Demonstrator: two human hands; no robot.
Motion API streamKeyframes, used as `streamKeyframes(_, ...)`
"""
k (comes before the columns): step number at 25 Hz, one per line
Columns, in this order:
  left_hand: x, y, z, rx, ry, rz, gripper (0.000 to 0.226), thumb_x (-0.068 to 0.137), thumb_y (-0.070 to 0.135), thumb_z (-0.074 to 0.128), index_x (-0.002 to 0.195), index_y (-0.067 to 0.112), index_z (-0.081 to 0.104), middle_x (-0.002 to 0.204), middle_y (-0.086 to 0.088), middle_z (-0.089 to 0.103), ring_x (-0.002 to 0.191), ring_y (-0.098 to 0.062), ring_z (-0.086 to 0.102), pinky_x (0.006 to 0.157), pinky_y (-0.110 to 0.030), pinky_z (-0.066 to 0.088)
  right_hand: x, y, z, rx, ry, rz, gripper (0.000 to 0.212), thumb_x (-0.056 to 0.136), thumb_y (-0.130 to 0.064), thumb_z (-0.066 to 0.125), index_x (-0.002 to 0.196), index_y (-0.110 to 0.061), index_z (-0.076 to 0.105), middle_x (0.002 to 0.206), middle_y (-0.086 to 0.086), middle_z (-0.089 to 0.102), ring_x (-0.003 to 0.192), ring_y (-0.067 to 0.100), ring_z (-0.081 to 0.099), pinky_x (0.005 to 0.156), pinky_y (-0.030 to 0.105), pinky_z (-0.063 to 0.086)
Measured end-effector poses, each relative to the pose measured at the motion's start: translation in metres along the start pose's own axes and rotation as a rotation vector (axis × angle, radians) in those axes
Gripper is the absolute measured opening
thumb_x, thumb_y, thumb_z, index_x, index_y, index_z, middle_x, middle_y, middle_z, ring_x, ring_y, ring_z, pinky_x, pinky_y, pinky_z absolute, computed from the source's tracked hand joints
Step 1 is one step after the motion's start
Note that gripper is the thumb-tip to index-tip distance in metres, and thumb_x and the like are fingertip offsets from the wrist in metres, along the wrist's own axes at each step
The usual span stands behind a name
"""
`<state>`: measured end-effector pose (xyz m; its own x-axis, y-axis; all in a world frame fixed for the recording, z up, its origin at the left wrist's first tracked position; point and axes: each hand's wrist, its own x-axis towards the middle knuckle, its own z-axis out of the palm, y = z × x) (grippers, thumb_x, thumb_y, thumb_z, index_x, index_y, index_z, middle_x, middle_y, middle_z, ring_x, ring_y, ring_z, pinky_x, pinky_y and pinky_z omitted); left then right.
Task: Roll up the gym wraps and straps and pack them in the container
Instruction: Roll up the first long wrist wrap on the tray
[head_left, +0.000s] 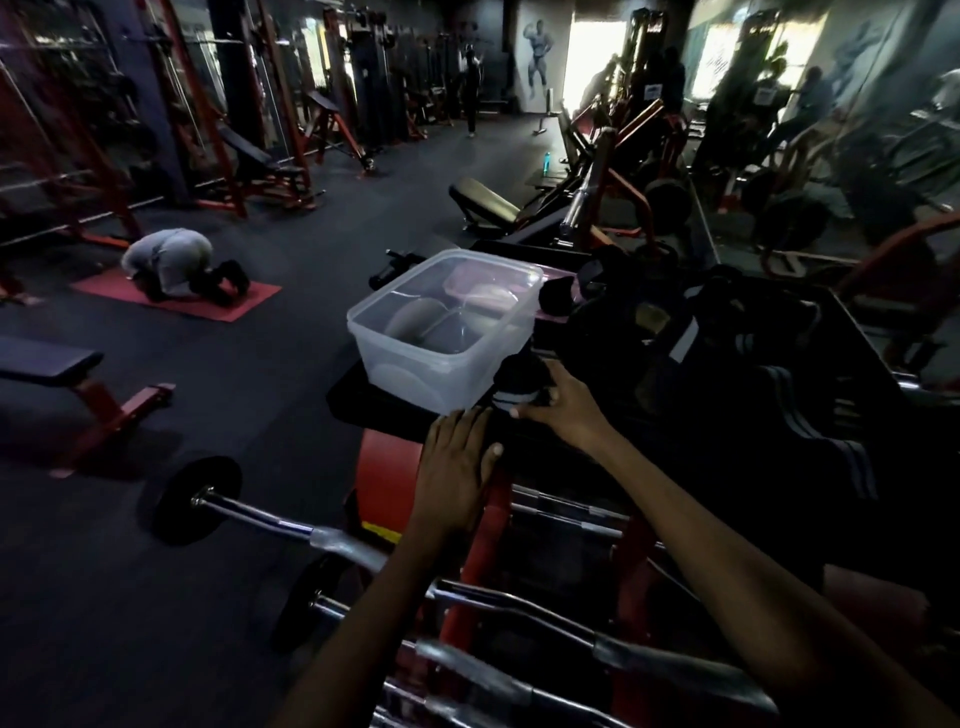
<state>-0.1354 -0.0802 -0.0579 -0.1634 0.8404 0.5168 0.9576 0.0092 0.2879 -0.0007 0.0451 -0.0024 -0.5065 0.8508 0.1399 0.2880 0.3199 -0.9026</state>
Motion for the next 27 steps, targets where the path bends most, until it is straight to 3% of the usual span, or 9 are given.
streamKeyframes(2,0.001,0.002,-0.001,-0.016,0.016,0.001,0.048,0.097,0.037,0.03,0.13,0.008,0.05,0.128,-0.01,0.057,0.12,-0.027,0.048,0.107,-0.037,0.027,0.0,-0.003,-0.001,0.012,-0.022,0.023,0.067,0.068,-0.005,0.082,0.126,-0.008,0.049,0.114,0.003,0.06,0.104,0.013,0.058,0.085,0.011,0.048)
streamKeyframes(5,0.002,0.004,-0.003,-0.035,0.019,-0.013,0.049,0.097,0.037,0.03,0.131,0.007,0.05,0.129,-0.011,0.057,0.121,-0.03,0.05,0.107,-0.037,0.025,-0.002,-0.002,0.001,-0.027,-0.032,0.041,0.074,0.064,-0.01,0.085,0.126,-0.01,0.046,0.119,0.008,0.061,0.108,0.021,0.06,0.097,0.036,0.05)
streamKeyframes(7,0.001,0.006,-0.005,-0.046,0.014,-0.021,0.05,0.097,0.038,0.029,0.131,0.007,0.05,0.13,-0.01,0.056,0.122,-0.03,0.049,0.108,-0.037,0.024,-0.006,0.001,0.004,-0.047,-0.015,0.051,0.076,0.062,-0.013,0.086,0.126,-0.011,0.046,0.121,0.008,0.061,0.111,0.023,0.06,0.099,0.042,0.048)
streamKeyframes(12,0.001,0.009,-0.008,-0.131,0.022,-0.053,0.054,0.097,0.041,0.025,0.132,0.008,0.048,0.134,-0.008,0.053,0.126,-0.025,0.045,0.112,-0.038,0.023,-0.012,-0.004,0.004,-0.065,-0.006,0.05,0.076,0.064,-0.013,0.085,0.128,-0.01,0.045,0.12,0.006,0.059,0.111,0.019,0.057,0.098,0.031,0.046)
streamKeyframes(17,-0.004,0.01,-0.01,-0.196,0.022,-0.092,0.057,0.096,0.044,0.021,0.135,0.011,0.046,0.138,-0.006,0.049,0.133,-0.022,0.039,0.117,-0.036,0.015,-0.017,-0.004,0.001,-0.069,-0.028,0.058,0.08,0.064,-0.013,0.085,0.132,-0.011,0.043,0.123,0.007,0.058,0.114,0.021,0.056,0.101,0.037,0.045)
streamKeyframes(21,-0.001,0.021,-0.02,-0.272,0.103,-0.107,0.051,0.096,0.04,0.028,0.13,0.008,0.049,0.136,-0.009,0.049,0.131,-0.024,0.04,0.115,-0.037,0.023,-0.021,-0.01,-0.003,-0.038,-0.05,0.092,0.081,0.064,-0.003,0.083,0.133,-0.006,0.039,0.112,0.001,0.056,0.109,0.019,0.055,0.093,0.026,0.047)
streamKeyframes(24,0.015,0.048,-0.03,-0.362,0.199,-0.012,0.039,0.096,0.028,0.039,0.127,0.007,0.049,0.137,-0.009,0.044,0.131,-0.023,0.037,0.112,-0.035,0.029,-0.029,-0.019,-0.018,0.001,-0.035,0.111,0.074,0.068,0.006,0.077,0.131,-0.004,0.038,0.1,-0.006,0.052,0.097,0.012,0.053,0.074,0.005,0.045)
streamKeyframes(25,0.023,0.061,-0.032,-0.398,0.203,0.026,0.037,0.096,0.024,0.041,0.127,0.006,0.048,0.137,-0.009,0.043,0.132,-0.023,0.036,0.113,-0.033,0.029,-0.033,-0.022,-0.027,0.0,-0.019,0.115,0.071,0.071,0.007,0.075,0.131,-0.004,0.039,0.104,-0.004,0.052,0.097,0.01,0.051,0.07,0.0,0.042)
streamKeyframes(27,0.039,0.089,-0.03,-0.47,0.182,0.082,0.034,0.096,0.019,0.044,0.127,0.005,0.048,0.135,-0.01,0.045,0.131,-0.02,0.037,0.111,-0.029,0.029,-0.042,-0.025,-0.049,-0.051,0.032,0.122,0.068,0.076,0.0,0.073,0.135,-0.005,0.039,0.122,0.008,0.05,0.11,0.016,0.048,0.078,0.001,0.039)
